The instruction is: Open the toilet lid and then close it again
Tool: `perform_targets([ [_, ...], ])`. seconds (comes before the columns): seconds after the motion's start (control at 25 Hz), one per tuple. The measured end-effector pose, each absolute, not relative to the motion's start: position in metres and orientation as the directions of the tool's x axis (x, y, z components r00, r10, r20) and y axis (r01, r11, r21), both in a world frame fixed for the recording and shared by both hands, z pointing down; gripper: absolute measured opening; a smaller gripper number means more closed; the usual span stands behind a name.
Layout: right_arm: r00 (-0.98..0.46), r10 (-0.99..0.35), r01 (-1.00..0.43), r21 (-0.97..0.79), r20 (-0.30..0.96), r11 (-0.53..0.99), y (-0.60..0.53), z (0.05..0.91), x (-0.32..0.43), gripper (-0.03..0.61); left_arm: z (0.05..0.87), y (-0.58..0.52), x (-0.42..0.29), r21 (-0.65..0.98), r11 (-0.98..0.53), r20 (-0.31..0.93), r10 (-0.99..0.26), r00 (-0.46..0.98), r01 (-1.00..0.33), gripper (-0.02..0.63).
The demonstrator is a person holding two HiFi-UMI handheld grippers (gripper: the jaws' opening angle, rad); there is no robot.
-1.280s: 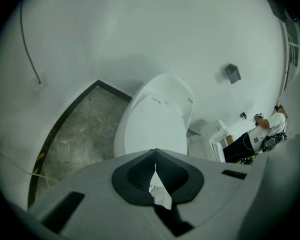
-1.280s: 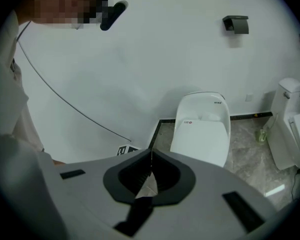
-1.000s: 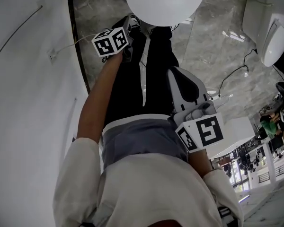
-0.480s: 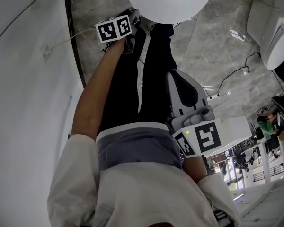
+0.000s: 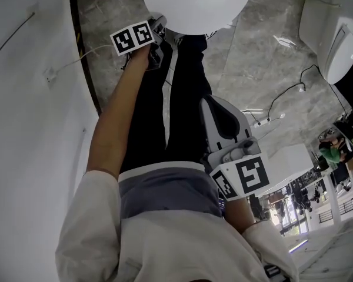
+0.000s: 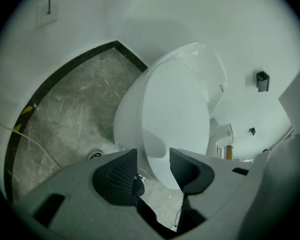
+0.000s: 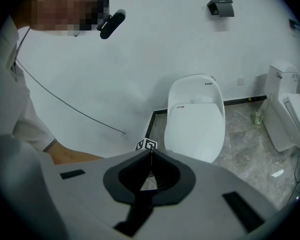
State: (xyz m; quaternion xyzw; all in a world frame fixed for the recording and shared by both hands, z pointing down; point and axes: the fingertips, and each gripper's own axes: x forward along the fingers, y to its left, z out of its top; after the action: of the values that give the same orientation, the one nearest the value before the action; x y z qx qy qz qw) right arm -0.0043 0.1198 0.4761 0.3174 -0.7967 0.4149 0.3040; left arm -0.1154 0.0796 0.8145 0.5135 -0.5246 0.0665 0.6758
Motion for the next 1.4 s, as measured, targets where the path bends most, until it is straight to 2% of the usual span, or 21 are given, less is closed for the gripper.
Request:
perform_targets([
  [0.52,-0.629,-0.230,-0.742,-0.486,0.742,0.462,0.117,0.477,-0.002,0.011,0.809,0.071,-0.107,0.602,0.487,0.792,-0.466,0.395,-0.633,0.199],
  [1.4,-0.640,-0.229,-0.733,-0.494,0.733,0.468,0.110,0.471,0.000,0.011,0.793,0.073,-0.104,0.587,0.461,0.800,-0.455,0.391,-0.665,0.199],
])
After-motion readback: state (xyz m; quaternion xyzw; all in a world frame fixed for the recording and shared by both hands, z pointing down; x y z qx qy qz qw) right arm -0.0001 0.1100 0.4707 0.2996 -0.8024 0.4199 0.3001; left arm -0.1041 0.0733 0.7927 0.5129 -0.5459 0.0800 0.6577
